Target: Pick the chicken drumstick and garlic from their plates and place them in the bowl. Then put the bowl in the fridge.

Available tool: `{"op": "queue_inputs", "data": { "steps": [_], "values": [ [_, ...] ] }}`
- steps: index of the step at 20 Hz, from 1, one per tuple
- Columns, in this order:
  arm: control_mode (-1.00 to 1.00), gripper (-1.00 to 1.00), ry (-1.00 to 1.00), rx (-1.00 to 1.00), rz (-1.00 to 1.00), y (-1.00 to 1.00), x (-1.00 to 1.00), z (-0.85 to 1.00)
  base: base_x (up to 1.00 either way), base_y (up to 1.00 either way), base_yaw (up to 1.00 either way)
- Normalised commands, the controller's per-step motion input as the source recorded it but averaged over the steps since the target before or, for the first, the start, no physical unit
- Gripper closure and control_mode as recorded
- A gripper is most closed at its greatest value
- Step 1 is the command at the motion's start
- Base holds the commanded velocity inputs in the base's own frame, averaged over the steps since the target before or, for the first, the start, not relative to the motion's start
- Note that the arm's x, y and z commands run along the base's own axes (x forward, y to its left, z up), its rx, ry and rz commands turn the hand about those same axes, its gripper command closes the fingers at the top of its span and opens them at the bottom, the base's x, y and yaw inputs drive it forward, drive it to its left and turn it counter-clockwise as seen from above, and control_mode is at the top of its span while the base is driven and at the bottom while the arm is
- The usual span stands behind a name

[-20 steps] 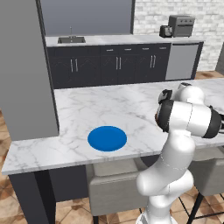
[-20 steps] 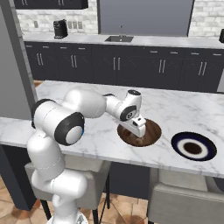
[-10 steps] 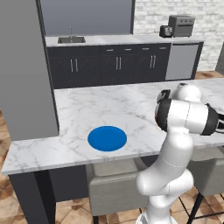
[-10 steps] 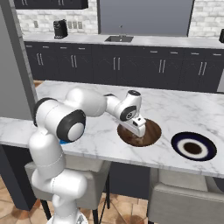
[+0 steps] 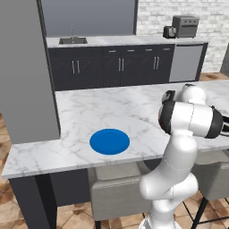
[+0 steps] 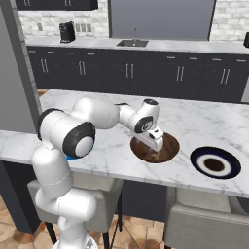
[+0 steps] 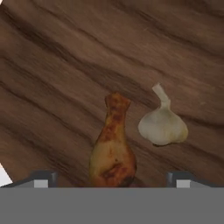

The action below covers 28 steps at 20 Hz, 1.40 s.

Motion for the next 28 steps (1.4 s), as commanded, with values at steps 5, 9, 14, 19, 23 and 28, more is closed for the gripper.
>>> {"op": "queue_inputs", "data": {
  "steps": [5, 9, 14, 19, 23, 28],
  "values": [
    [-1.0, -1.0, -0.02, 0.0, 0.12, 0.02, -0.24, 0.35, 0.0, 0.0, 0.0],
    [-1.0, -1.0, -0.03, 0.0, 0.25, 0.22, -0.35, 0.14, 0.0, 0.0, 0.0],
    [-1.0, -1.0, -0.04, -0.08, 0.3, 0.42, -0.12, 0.05, 0.0, 0.0, 0.0],
    [-1.0, -1.0, -0.06, -0.16, 0.36, 0.47, -0.07, 0.0, 0.0, 0.0, 0.0],
    [-1.0, -1.0, -0.04, -0.17, 0.27, 0.4, 0.05, -0.05, 0.0, 0.0, 0.0],
    [-1.0, -1.0, 0.0, -0.14, 0.23, 0.14, 0.19, -0.2, 0.0, 0.0, 0.0]
  ]
}}
